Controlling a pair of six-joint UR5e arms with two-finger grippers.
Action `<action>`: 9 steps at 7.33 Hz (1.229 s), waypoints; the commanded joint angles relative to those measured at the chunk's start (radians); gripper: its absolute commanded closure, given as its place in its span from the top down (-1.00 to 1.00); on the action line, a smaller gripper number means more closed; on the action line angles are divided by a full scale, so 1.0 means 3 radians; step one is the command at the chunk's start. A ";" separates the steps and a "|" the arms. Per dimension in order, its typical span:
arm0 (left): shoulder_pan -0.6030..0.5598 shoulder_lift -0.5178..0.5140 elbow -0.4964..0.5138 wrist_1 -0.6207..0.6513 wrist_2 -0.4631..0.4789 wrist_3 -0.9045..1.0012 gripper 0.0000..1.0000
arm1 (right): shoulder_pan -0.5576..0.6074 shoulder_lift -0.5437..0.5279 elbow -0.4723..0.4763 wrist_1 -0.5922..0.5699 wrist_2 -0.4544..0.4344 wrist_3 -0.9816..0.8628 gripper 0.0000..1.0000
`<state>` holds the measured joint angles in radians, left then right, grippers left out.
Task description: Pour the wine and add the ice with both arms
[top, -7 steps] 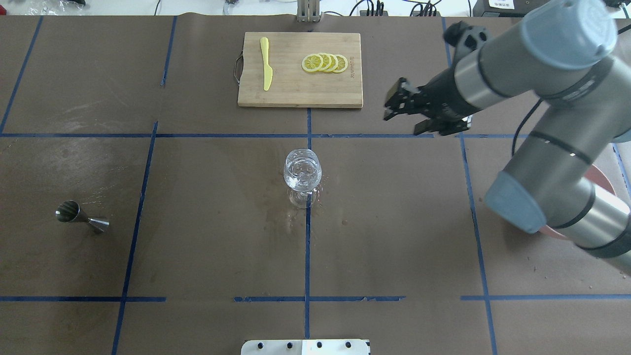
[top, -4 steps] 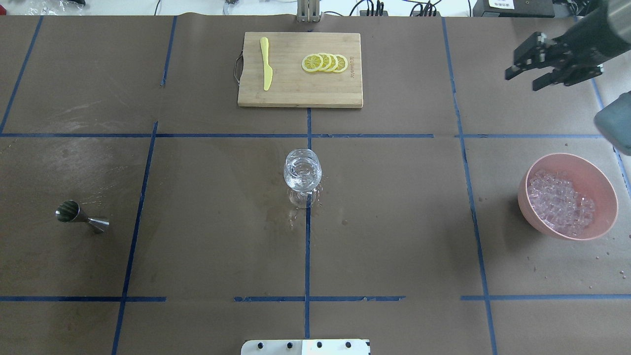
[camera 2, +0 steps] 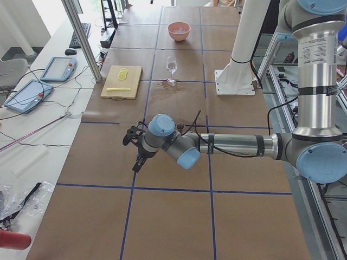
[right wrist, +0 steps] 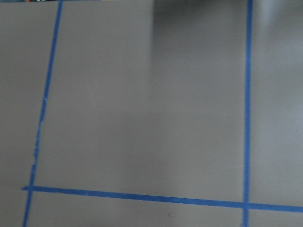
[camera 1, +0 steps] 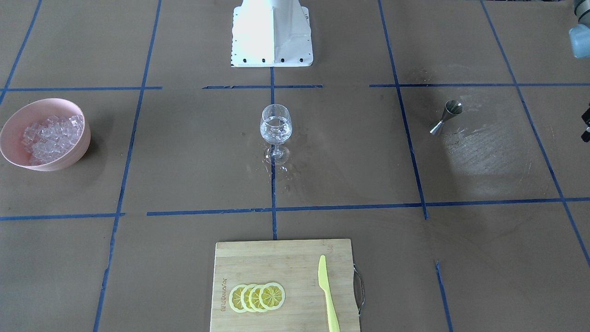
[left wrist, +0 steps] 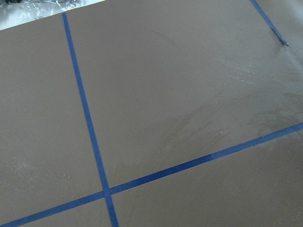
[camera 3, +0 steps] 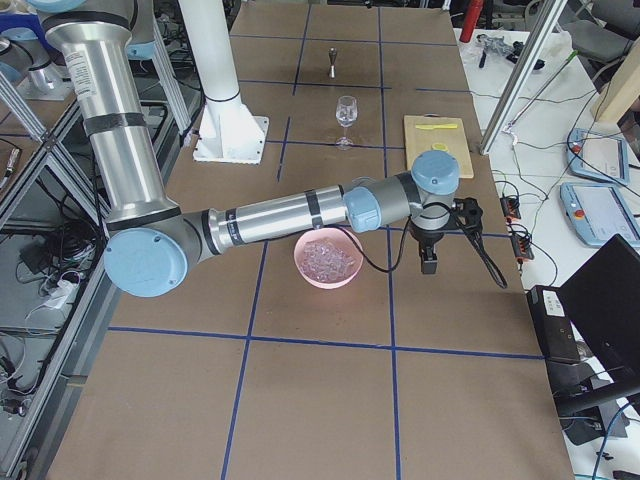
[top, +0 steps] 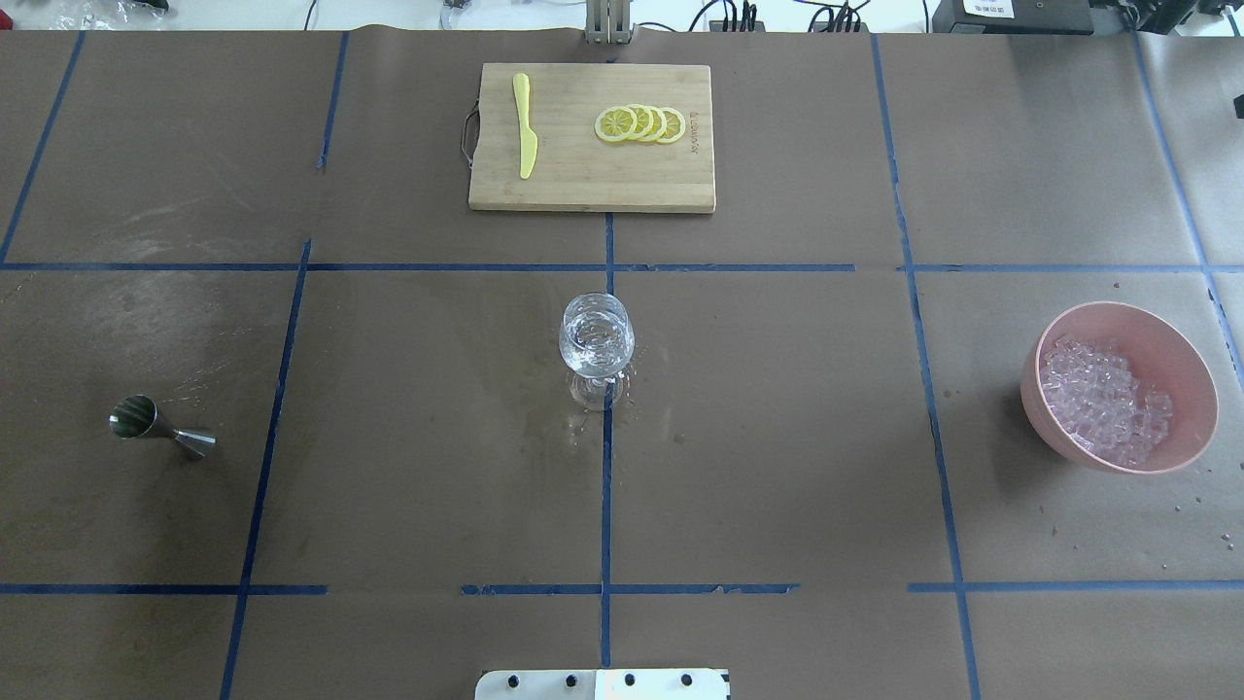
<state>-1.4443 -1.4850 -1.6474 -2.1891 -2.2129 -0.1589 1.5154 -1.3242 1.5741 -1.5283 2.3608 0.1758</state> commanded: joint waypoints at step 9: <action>-0.0212 -0.0296 -0.0174 0.1746 -0.0452 0.0821 1.00 | -0.0162 -0.0147 -0.0062 -0.0617 0.0005 -0.0908 1.00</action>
<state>-1.5235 -1.5755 -1.7032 -1.5851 -2.3553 0.0852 1.5157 -1.3626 1.5574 -1.7161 2.3518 -0.0973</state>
